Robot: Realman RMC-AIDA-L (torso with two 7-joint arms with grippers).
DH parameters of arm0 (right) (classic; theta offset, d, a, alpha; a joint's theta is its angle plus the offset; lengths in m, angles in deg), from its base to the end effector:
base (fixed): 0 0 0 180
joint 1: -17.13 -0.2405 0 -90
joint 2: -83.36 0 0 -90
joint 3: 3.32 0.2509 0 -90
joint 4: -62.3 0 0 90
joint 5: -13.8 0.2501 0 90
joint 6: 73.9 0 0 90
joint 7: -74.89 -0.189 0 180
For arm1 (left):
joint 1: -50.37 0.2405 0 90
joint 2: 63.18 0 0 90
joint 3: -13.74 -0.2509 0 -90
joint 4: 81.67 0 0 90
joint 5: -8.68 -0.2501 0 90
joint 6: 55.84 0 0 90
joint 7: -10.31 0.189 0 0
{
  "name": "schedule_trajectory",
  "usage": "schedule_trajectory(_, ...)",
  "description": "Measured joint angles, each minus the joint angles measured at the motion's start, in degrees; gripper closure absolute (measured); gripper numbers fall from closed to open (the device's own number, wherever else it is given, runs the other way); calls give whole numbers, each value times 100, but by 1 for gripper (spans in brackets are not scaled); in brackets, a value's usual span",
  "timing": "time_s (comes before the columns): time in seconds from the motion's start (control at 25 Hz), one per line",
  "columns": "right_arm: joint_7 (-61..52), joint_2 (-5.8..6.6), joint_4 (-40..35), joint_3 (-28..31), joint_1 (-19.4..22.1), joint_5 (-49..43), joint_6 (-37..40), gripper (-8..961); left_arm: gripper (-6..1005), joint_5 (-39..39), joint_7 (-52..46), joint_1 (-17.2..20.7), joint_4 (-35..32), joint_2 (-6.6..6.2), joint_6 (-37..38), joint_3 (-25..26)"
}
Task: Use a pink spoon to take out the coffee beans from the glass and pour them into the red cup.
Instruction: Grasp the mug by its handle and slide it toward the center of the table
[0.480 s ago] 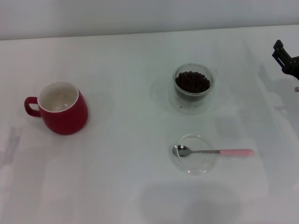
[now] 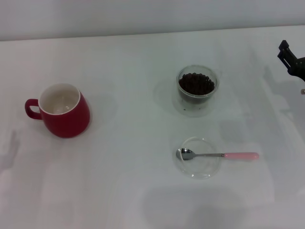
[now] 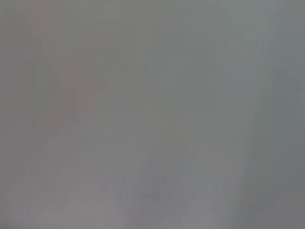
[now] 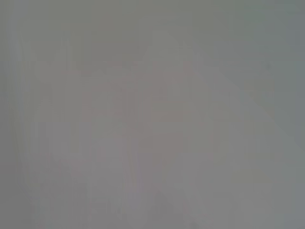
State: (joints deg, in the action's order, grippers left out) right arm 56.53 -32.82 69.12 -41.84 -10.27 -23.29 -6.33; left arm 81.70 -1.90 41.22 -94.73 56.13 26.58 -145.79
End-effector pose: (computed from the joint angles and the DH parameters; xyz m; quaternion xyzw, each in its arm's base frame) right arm 0.4063 0.3737 -0.0072 -0.6395 0.3295 0.2877 0.6322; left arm -0.3809 0.2723 -0.0471 -0.6418 -0.2939 -0.3488 0.6165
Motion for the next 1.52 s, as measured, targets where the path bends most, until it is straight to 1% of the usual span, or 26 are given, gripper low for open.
schedule_trajectory(0.08, 0, 0, 9, 6, 32, 0, 39, 78, 105, -50, -4, -7, 82, -11, -84, -23)
schedule_trajectory(0.36, 0, 0, 17, 41, 64, 0, 77, 78, 105, -677, 41, -59, 755, -14, -306, -35)
schedule_trajectory(0.48, 0, 0, 19, 44, 67, 0, 89, 79, 105, -852, 145, -138, 1078, -14, -400, -36)
schedule_trajectory(0.68, 0, 0, 26, 41, 69, 0, 99, 79, 106, -1073, 164, -356, 1309, -30, -489, -36)
schedule_trajectory(0.76, 0, 0, 30, 36, 69, -1, 103, 79, 106, -1289, 164, -488, 1347, -30, -600, -36)
schedule_trajectory(0.8, 0, 0, 31, 30, 69, 0, 104, 79, 106, -1418, 165, -608, 1350, -28, -791, -36)
schedule_trajectory(0.84, 0, 0, 31, 25, 69, 0, 104, 79, 106, -1418, 165, -608, 1350, -28, -791, -36)
schedule_trajectory(0.92, 0, 0, 31, 17, 69, 0, 105, 79, 105, -1536, 169, -729, 1350, -24, -1051, -36)
schedule_trajectory(1.52, 0, 0, 30, 5, 65, 0, 105, 79, 107, -1550, 333, -1073, 1300, -11, -1441, 11)
